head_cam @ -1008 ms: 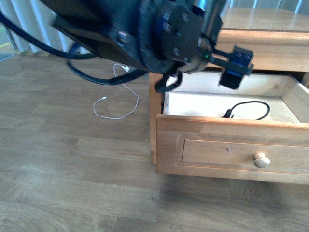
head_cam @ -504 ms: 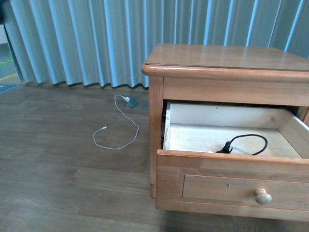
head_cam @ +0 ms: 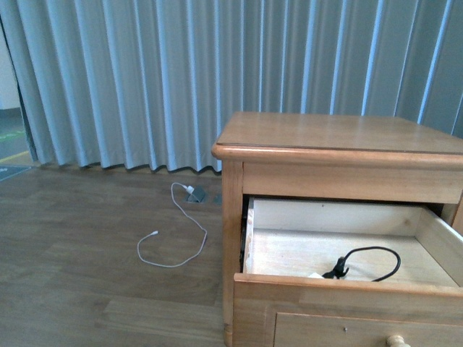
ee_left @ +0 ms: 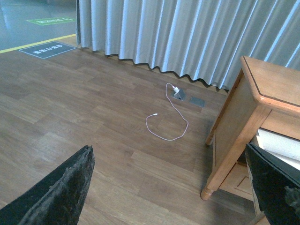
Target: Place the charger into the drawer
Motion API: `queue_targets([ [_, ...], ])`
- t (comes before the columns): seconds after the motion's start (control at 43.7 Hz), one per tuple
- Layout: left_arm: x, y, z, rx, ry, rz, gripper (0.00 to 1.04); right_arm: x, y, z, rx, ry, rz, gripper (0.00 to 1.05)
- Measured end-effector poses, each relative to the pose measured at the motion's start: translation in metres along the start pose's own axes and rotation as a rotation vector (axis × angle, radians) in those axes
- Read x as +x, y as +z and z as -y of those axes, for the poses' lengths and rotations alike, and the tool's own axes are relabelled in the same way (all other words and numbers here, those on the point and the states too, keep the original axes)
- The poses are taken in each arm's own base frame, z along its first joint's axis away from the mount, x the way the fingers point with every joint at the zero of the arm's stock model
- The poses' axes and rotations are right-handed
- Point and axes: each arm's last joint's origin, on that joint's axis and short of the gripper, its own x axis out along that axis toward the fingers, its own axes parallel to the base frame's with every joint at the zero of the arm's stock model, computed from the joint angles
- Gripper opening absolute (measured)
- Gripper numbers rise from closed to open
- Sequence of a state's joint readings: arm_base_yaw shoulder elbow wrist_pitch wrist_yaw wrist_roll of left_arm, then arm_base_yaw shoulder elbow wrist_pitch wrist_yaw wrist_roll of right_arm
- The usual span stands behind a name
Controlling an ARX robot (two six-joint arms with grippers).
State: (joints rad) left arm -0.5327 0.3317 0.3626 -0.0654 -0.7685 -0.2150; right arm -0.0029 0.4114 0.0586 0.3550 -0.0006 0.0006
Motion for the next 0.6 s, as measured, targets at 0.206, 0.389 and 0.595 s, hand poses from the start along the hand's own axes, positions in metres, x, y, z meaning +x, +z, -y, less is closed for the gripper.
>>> queue_targets([
  [0.206, 0.002, -0.016, -0.012, 0.13, -0.235, -0.006, 0.7, 0.0, 0.0, 0.0, 0.0, 0.0, 0.0, 0.96],
  [0.389, 0.005, -0.036, -0.025, 0.175, -0.246, -0.009, 0.37, 0.0, 0.0, 0.0, 0.0, 0.0, 0.0, 0.96],
  [0.595, 0.008, -0.051, -0.04, 0.186, -0.267, -0.008, 0.04, 0.0, 0.0, 0.0, 0.0, 0.0, 0.0, 0.96],
])
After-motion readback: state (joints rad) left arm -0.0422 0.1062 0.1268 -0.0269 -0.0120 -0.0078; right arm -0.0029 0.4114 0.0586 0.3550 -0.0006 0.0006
